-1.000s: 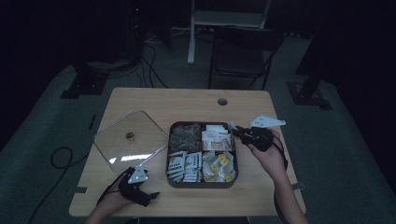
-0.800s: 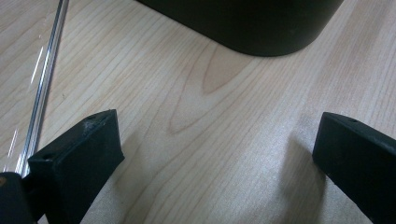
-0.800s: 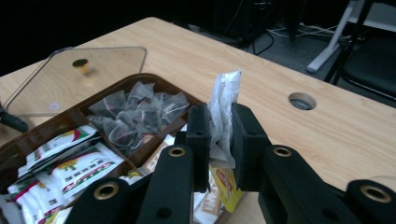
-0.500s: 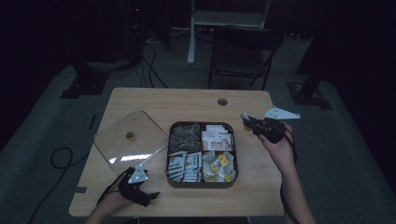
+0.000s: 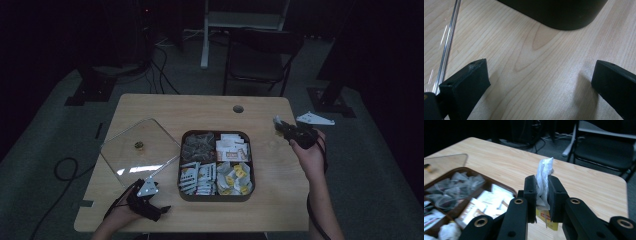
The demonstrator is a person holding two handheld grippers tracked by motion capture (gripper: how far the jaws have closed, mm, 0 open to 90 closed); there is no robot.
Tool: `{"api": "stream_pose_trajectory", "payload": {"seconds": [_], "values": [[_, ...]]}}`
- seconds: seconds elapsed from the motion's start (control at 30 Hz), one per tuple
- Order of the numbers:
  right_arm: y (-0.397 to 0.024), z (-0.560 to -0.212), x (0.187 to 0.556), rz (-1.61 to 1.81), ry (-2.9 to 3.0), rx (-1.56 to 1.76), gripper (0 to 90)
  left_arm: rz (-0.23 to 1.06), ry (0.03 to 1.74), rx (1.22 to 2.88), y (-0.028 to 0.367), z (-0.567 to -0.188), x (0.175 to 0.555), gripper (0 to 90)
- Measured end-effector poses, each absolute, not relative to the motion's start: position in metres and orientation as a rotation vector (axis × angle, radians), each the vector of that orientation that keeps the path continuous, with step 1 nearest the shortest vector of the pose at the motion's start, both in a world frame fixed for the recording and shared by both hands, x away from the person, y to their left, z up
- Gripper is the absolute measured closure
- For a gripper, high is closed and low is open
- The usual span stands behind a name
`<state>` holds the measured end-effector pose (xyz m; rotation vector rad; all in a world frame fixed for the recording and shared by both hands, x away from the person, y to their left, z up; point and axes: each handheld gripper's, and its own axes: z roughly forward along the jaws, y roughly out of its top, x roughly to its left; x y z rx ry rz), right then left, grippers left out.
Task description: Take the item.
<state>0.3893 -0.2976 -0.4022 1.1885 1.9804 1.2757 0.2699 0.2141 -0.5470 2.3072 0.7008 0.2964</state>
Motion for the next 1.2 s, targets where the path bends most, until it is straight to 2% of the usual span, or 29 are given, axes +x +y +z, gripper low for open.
{"api": "stream_pose_trajectory", "payload": {"seconds": [0.57,0.93,1.2], "values": [[-0.321,-0.434,0.428,1.214,1.928,1.357,79.1,0.296,0.701,2.307,0.214,-0.547,0.270,1.9],[-0.324,-0.457,0.435,1.184,1.949,1.434,78.6,0.296,0.701,2.307,0.214,-0.547,0.270,1.9],[-0.324,-0.463,0.435,1.192,1.954,1.462,72.9,0.296,0.701,2.307,0.214,-0.547,0.270,1.9]]}}
